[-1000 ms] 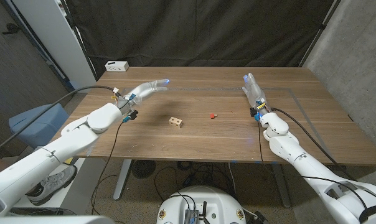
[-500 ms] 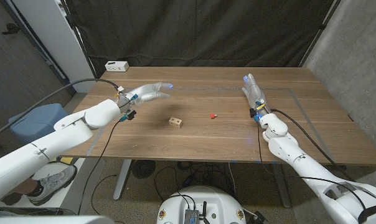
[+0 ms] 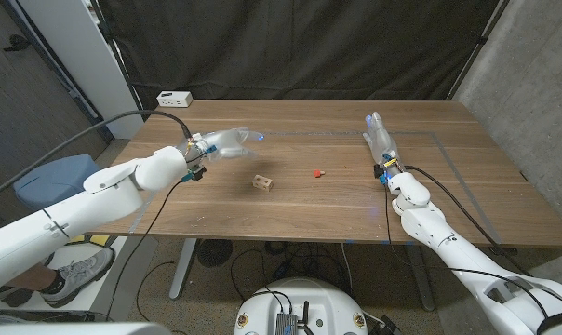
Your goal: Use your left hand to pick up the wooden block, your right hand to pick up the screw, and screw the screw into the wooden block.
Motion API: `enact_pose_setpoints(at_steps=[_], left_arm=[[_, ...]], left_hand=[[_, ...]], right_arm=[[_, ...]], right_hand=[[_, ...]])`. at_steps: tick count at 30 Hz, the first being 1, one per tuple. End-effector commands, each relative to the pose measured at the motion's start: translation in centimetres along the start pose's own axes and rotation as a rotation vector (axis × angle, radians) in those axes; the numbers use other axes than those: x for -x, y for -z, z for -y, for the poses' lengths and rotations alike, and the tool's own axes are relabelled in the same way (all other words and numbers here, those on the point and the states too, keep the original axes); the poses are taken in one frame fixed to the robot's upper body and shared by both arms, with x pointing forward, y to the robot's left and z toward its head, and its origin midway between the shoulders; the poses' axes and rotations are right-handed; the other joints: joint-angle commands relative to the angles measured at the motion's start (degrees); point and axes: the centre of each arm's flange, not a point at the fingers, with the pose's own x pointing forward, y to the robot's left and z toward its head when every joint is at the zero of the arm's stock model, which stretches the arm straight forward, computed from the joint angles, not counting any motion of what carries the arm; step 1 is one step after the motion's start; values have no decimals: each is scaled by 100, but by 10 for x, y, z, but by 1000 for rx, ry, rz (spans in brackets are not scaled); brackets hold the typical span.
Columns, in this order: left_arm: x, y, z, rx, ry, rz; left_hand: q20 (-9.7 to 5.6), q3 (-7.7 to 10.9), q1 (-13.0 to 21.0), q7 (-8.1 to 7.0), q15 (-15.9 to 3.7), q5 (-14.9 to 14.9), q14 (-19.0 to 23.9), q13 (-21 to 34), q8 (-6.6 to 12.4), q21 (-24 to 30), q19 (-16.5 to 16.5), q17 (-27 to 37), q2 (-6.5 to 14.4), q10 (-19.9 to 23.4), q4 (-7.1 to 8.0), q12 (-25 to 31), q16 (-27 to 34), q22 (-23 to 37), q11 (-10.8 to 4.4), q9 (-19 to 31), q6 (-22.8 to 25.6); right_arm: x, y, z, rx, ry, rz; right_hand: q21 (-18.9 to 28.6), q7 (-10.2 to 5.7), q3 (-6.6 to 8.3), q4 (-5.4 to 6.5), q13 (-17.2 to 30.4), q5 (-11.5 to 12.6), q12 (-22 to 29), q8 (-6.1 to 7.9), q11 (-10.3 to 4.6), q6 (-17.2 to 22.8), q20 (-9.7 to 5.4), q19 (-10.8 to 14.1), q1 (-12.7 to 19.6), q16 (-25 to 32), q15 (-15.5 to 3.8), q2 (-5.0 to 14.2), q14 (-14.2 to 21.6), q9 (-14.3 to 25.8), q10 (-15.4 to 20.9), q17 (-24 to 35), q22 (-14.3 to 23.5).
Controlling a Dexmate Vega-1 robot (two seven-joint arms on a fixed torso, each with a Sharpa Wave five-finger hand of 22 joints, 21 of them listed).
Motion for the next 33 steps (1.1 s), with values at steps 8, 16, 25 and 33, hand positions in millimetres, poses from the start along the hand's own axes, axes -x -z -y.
enact_pose_setpoints(at_steps=[8,16,25,33], left_arm=[[12,-31,13,-207,-59,-97],[14,-47,21,-304,-55,-78],[16,-57,32,-420,-88,-116],[13,-58,36,-450,-35,-123]], left_hand=[[445,71,994,-51,-133,-21,396,126,87,-9,103,18,-418,261,24,103,43,11,-94,30,235],[594,-14,1436,36,-5,-40,171,240,70,-85,-468,33,-559,226,79,123,-37,24,-105,53,166],[824,-194,1651,-124,84,-47,3,350,205,-47,-974,41,-553,585,162,288,-18,30,-152,64,614],[836,-297,1619,-120,105,-57,-44,376,122,-30,-1038,43,-566,495,200,240,-17,31,-152,60,477]], right_arm=[[8,2,1,6,23,-2],[9,4,-2,1,30,3],[12,5,-2,5,37,-1],[13,7,-5,1,42,-5]], right_hand=[[33,-47,10,-27,16,66,9,19,-14,-37,4,1,25,44,-29,-43,-38,30,-14,-4,27],[31,-51,10,-36,17,70,7,19,0,-43,37,-3,23,44,-18,-43,-44,31,-24,-4,27],[26,-68,8,-40,18,74,7,26,-20,-31,58,-14,16,45,-16,-42,-51,32,-27,-2,28],[25,-76,6,-44,18,77,7,27,-21,-31,67,-18,11,46,-1,-41,-56,33,-30,-1,28]])
